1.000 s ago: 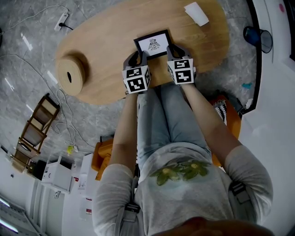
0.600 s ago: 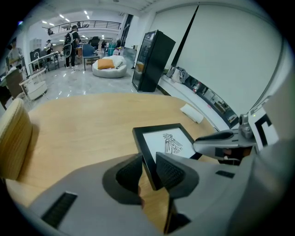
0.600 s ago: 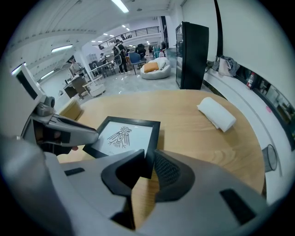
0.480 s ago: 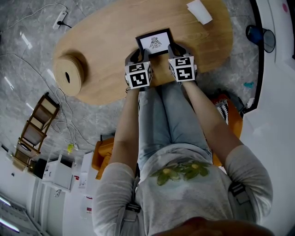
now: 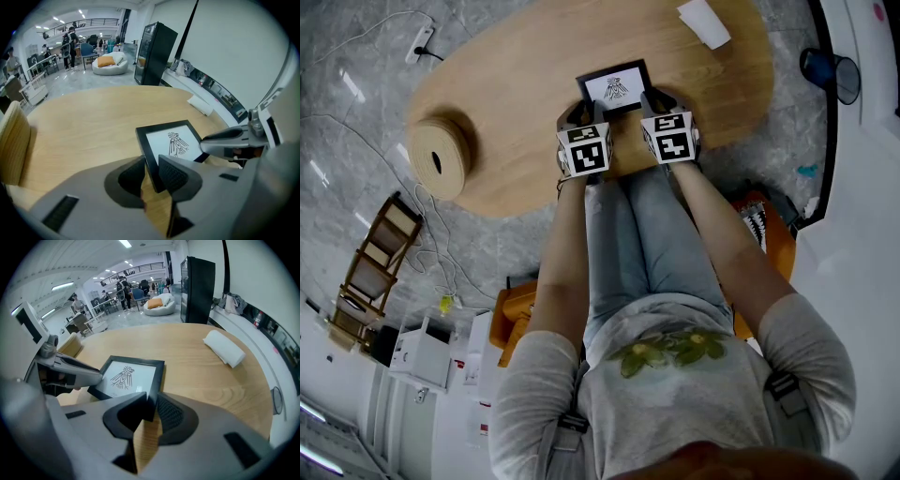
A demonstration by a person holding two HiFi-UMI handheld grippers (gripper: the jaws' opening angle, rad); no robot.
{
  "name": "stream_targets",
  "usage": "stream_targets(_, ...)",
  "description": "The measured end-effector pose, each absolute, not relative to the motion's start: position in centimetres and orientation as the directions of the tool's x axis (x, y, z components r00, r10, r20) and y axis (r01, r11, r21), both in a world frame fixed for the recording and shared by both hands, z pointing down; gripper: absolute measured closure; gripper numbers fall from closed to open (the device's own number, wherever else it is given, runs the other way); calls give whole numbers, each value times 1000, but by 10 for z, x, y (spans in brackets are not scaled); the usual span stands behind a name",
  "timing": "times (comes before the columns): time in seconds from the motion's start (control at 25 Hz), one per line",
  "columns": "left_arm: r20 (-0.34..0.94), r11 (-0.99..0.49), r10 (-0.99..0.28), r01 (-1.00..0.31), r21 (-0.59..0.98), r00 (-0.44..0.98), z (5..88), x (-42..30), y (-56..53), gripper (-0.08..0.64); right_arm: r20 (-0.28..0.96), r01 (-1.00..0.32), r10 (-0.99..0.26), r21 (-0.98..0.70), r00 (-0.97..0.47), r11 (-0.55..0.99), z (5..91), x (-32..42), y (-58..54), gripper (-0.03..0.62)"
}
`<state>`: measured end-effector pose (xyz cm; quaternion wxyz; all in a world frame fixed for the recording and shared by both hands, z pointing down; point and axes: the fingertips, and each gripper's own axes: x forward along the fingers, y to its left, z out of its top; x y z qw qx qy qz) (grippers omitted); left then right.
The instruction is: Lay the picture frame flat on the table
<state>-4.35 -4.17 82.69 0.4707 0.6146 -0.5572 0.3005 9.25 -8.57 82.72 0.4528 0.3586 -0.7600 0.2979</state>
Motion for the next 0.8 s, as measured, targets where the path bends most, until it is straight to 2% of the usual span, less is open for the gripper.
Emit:
stream_targets(0.32,913,45,-383,-984,171,141,834,-46,-43,453,913,-808,-225,-163,-341,566,832,92,-83,508)
stream_targets(0.44,923,7,-372,-994,106,96,830,-49,-43,424,915,-805,-201,-183,-349,564,825,92,-85,506)
stream_targets(0.6,919,25,-380,-992,123,104,809,-54,-44,405,902,-813,-217,-206,-374,545,800,92,-91,505)
stream_targets(0.8,898,26,-423,-989,144,119,767,-62,-48,423,883,-794,-231,-219,-409,566,758,88,-88,549)
